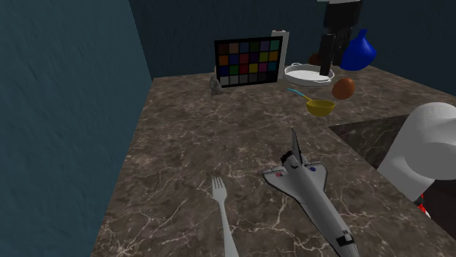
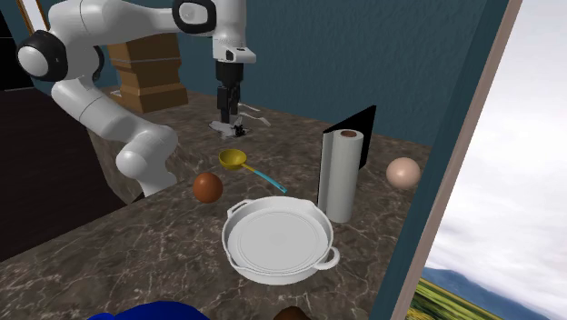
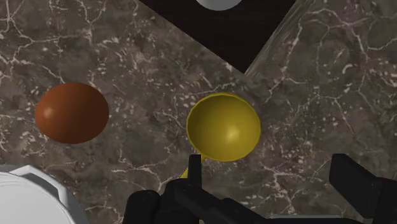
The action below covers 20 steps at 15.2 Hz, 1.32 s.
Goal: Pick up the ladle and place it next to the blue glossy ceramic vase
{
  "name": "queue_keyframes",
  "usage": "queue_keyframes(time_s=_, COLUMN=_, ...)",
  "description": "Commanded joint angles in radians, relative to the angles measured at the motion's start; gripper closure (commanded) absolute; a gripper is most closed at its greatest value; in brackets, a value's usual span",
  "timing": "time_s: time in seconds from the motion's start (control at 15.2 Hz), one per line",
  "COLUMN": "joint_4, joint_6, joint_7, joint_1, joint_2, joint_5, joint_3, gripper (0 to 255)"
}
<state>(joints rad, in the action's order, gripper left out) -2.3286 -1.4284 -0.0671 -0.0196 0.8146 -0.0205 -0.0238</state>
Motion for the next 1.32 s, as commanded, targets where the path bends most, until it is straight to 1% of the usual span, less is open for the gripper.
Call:
queue_keyframes(time_s=0.0, joint_4=0.0, joint_6=0.0, joint_7=0.0, joint_1=0.0, joint_2=0.0, joint_5=0.0, joint_3=0.0, gripper=0)
queue_keyframes(time_s=0.66, joint_4=-0.241, joint_6=-0.391, joint_7=-0.289, joint_1=0.192, joint_2=-0.081, joint_5=0.13, joint_3=0.12, gripper=0)
queue_keyframes(time_s=0.73, joint_4=-0.249, joint_6=-0.405, joint_7=-0.297, joint_1=0.198, joint_2=-0.085, joint_5=0.135, joint_3=0.124, gripper=0)
queue_keyframes(time_s=1.19, joint_4=-0.341, joint_6=-0.513, joint_7=-0.293, joint_1=0.191, joint_2=-0.1, joint_5=0.146, joint_3=0.115, gripper=0)
queue_keyframes(time_s=1.25, joint_4=-0.341, joint_6=-0.513, joint_7=-0.293, joint_1=0.191, joint_2=-0.1, joint_5=0.146, joint_3=0.115, gripper=0)
